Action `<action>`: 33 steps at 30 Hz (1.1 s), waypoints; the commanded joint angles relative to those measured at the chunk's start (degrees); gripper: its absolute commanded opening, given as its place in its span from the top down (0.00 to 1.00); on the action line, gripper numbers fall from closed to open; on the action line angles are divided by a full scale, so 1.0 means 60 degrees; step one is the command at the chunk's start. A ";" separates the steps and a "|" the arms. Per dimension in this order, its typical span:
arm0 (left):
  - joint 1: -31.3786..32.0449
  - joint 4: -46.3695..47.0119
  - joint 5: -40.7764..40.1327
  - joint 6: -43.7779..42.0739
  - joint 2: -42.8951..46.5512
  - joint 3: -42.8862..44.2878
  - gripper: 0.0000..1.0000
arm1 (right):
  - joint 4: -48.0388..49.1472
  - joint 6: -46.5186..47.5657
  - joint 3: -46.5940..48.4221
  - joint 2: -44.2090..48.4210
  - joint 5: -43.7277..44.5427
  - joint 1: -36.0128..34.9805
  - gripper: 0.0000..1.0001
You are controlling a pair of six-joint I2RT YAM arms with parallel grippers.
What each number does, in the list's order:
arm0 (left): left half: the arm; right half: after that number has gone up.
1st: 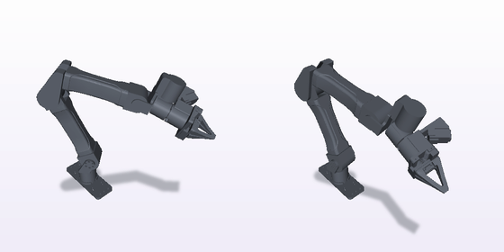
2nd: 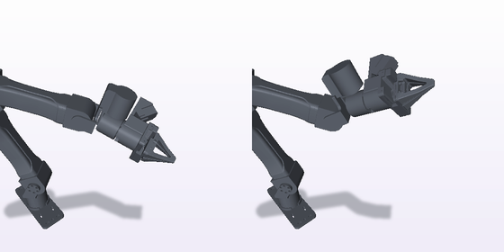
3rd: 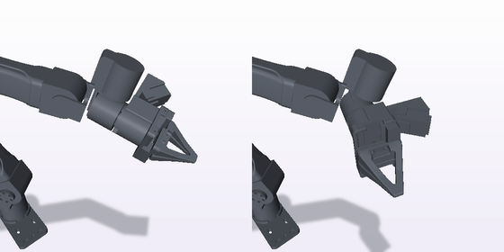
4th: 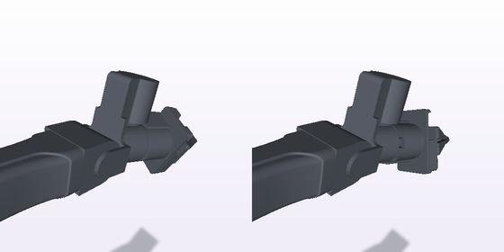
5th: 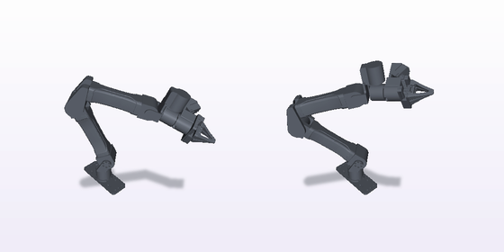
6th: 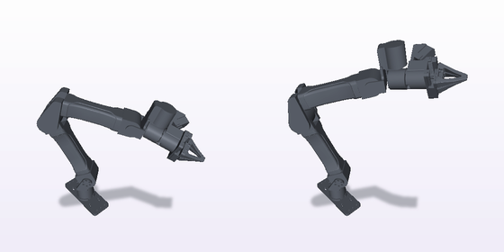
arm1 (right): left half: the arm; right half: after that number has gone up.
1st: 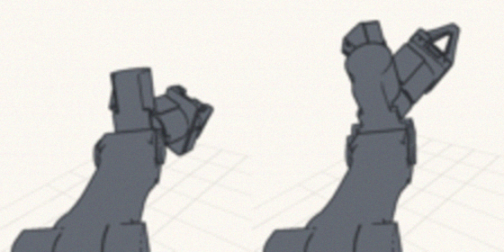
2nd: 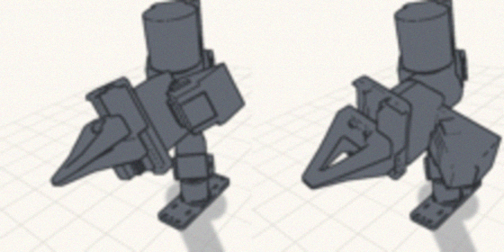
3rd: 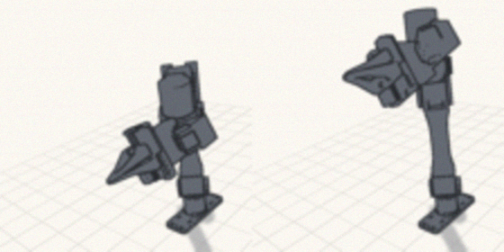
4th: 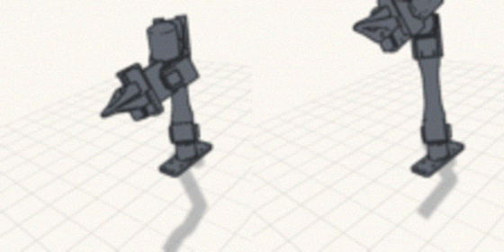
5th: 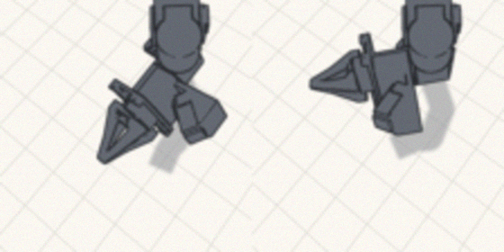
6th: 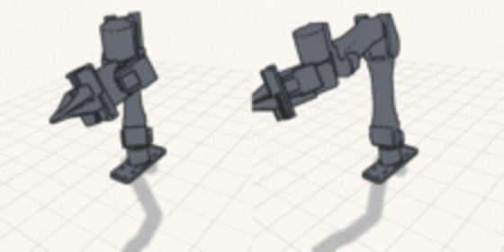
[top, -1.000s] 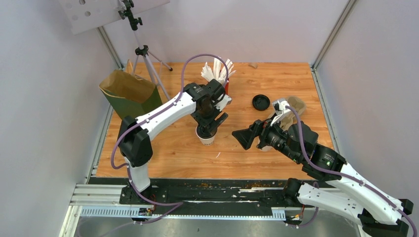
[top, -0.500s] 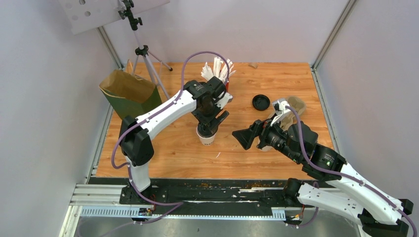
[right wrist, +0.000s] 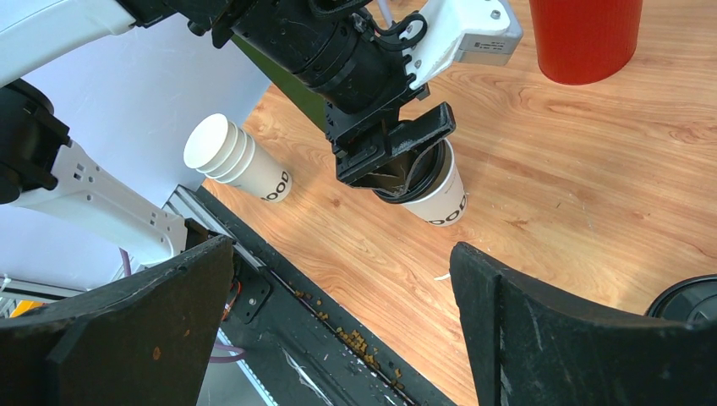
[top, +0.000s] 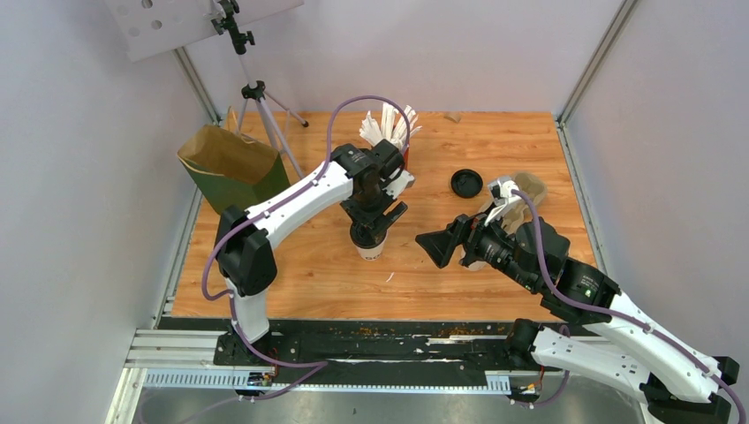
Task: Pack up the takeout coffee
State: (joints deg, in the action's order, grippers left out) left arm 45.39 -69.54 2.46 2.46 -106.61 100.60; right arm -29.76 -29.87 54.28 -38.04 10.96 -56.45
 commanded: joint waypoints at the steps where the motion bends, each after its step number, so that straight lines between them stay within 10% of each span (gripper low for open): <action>1: 0.0053 0.0128 0.0088 -0.0156 -0.0053 0.0276 0.19 | 0.0141 -0.0007 0.0305 0.0056 0.0049 0.0003 0.00; 6: 0.0053 0.0029 0.0075 -0.0152 -0.0157 0.0381 0.16 | 0.0155 -0.0010 0.0289 0.0085 0.0055 0.0005 0.00; 8: 0.0053 -0.0011 0.0075 -0.0155 -0.0176 0.0359 0.01 | 0.0153 -0.0052 0.0278 0.0098 0.0057 0.0004 0.00; 21: 0.0043 0.0349 -0.1210 0.0018 0.0791 0.1467 0.00 | 0.0203 -0.0056 0.0032 -0.0152 -0.0071 0.0003 0.00; 33: -0.1935 0.3189 -0.0072 0.0950 0.4485 -0.2590 0.05 | -0.0166 0.2232 0.1100 -0.3580 -0.0334 0.0149 0.05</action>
State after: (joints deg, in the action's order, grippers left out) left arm 36.93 -56.07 -2.81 5.74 -84.03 90.98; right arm -31.77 -23.51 57.14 -54.48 10.46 -56.42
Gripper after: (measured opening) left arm 0.987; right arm 0.975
